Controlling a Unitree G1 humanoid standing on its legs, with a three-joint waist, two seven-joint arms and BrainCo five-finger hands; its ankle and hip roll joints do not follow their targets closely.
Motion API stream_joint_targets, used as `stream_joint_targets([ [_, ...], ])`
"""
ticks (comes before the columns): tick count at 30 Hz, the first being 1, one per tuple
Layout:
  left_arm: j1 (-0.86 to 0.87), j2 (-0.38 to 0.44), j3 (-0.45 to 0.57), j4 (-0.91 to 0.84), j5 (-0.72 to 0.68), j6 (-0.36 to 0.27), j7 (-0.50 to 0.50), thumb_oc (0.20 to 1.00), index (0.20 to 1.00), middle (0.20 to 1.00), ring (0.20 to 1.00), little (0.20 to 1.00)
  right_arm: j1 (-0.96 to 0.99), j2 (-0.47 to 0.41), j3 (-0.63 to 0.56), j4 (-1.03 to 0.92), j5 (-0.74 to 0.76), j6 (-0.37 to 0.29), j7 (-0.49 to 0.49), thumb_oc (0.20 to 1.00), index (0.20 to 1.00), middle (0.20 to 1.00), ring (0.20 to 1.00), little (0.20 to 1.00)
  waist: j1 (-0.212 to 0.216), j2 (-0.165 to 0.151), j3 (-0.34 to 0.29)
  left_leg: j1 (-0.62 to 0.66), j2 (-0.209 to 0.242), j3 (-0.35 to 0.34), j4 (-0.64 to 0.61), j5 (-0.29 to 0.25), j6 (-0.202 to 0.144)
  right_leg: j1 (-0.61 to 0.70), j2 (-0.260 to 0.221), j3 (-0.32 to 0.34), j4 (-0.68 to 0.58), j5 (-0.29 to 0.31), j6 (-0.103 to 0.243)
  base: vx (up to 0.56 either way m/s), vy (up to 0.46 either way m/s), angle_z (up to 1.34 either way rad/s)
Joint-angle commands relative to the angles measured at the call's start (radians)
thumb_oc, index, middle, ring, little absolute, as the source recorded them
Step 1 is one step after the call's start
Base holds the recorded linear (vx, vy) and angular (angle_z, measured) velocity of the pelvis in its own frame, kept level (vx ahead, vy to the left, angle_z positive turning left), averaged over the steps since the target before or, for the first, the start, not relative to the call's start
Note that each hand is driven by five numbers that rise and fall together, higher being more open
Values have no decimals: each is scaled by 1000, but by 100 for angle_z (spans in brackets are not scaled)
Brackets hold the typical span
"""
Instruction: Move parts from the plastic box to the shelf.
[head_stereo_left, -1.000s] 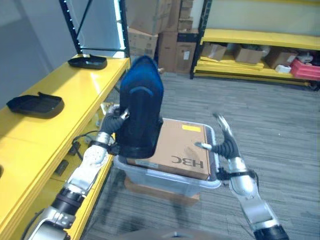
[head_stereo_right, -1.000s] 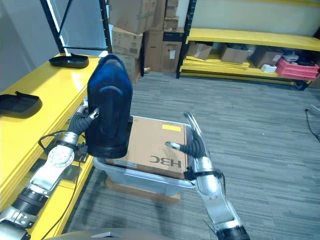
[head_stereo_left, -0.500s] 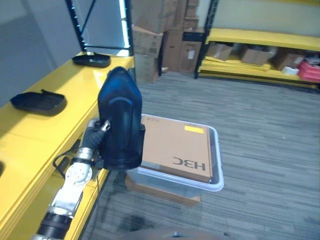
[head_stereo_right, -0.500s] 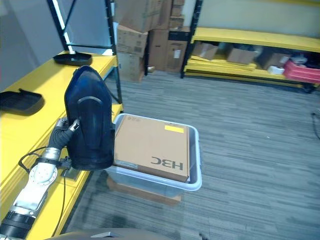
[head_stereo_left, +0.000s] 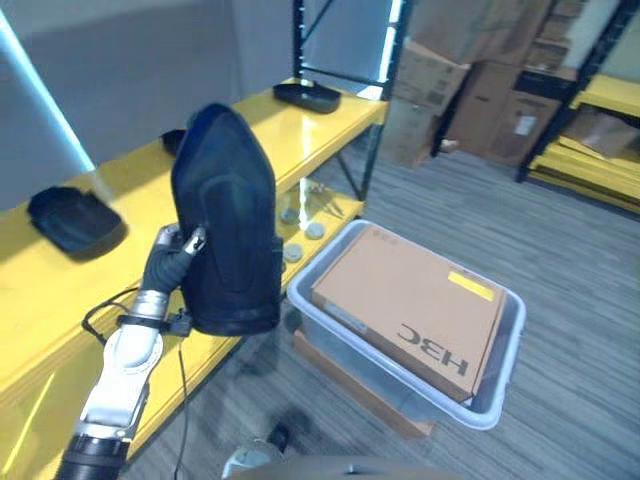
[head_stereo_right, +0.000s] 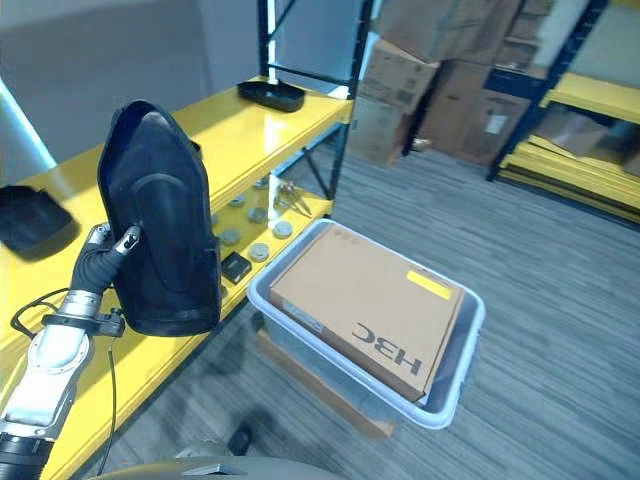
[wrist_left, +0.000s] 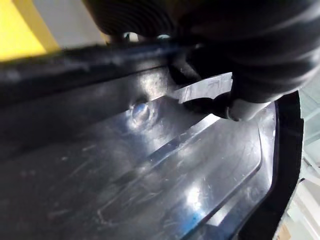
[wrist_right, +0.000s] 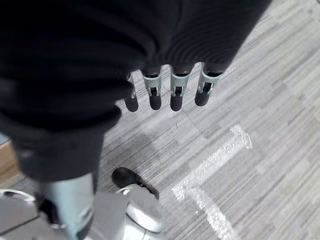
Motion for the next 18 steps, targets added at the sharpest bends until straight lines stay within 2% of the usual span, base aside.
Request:
stream_joint_targets([
  [1,-62,38,72,-78,-52,-81,7,200,200,200,200,200,-72,-1,-32,5,-12,-4,0,1000,1000,1000,1000,1000,-23,-43,-5,-109,62,362,115,69,39,-96,-81,-15,33,18,47,-120,-31,199],
  [2,-63,38,72,-78,-52,-81,7,200,200,200,200,200,-73,-1,-32,5,-12,-4,0,1000,1000,1000,1000,1000,-22,-42,-5,-113,62,362,117,71,40,-99,-81,-15,33,20,47,-122,-18,167],
  [3,-68,41,65,-71,-49,-79,3,200,200,200,200,200,-75,-1,-36,0,-4,-5,-1,1000,1000,1000,1000,1000,-25,-45,-3,-114,66,404,140,55,42,-100,-90,-38,30,22,46,-155,13,119],
  [4,-66,53,67,-68,-36,-83,-3,200,200,200,200,200,-78,-4,-49,-6,17,-7,-1,1000,1000,1000,1000,1000,-24,-57,-3,-93,51,453,207,-19,50,-102,-110,-78,28,25,40,-155,13,83],
  [5,-67,53,67,-69,-36,-83,-3,200,200,200,200,200,-79,-3,-50,-5,17,-7,-1,1000,1000,1000,1000,1000,-27,-58,-5,-99,50,451,206,-15,51,-106,-111,-81,28,27,40,-186,23,112],
  [6,-65,62,80,-75,-31,-83,-5,200,200,200,200,200,-77,0,-58,-3,27,-5,2,1000,1000,1000,1000,1000,-27,-77,-11,-77,23,490,307,-112,70,-107,-134,-120,32,32,37,-136,21,111],
  [9,-76,63,78,-85,-31,-85,-10,200,200,200,200,200,-75,6,-59,2,23,-3,9,1000,1000,1000,1000,1000,-33,-90,-21,-48,17,542,373,-173,76,-112,-148,-173,32,39,36,-77,42,80],
  [10,-89,64,70,-89,-33,-86,-16,200,200,200,200,200,-72,14,-63,4,27,-1,8,1000,1000,1000,1000,1000,-39,-92,-40,2,21,562,345,-243,74,-107,-151,-204,29,31,52,-8,79,71],
  [12,-95,69,64,-87,-17,-84,-17,200,200,200,200,200,-67,23,-63,-1,30,-3,9,1000,1000,1000,1000,1000,-48,-92,-49,33,19,569,295,-257,82,-105,-157,-234,32,33,62,1,116,121],
  [13,-104,79,53,-91,-3,-83,-16,200,200,200,200,200,-61,29,-67,-1,32,-3,6,1000,1000,1000,1000,1000,-52,-88,-60,61,22,576,214,-232,84,-105,-160,-260,36,38,71,-18,243,139],
  [14,-103,95,49,-90,20,-79,-15,200,200,200,200,200,-65,38,-65,-7,32,-2,4,1000,1000,1000,1000,1000,-53,-88,-72,85,4,554,139,-219,97,-110,-172,-279,63,38,79,-2,289,90],
  [18,-100,126,58,-115,37,-72,3,200,200,200,200,200,-82,52,-35,-55,10,-9,-11,1000,1000,1000,1000,1000,-60,-88,-49,120,-25,524,80,-201,141,-175,-218,-272,222,25,96,-11,202,39],
])
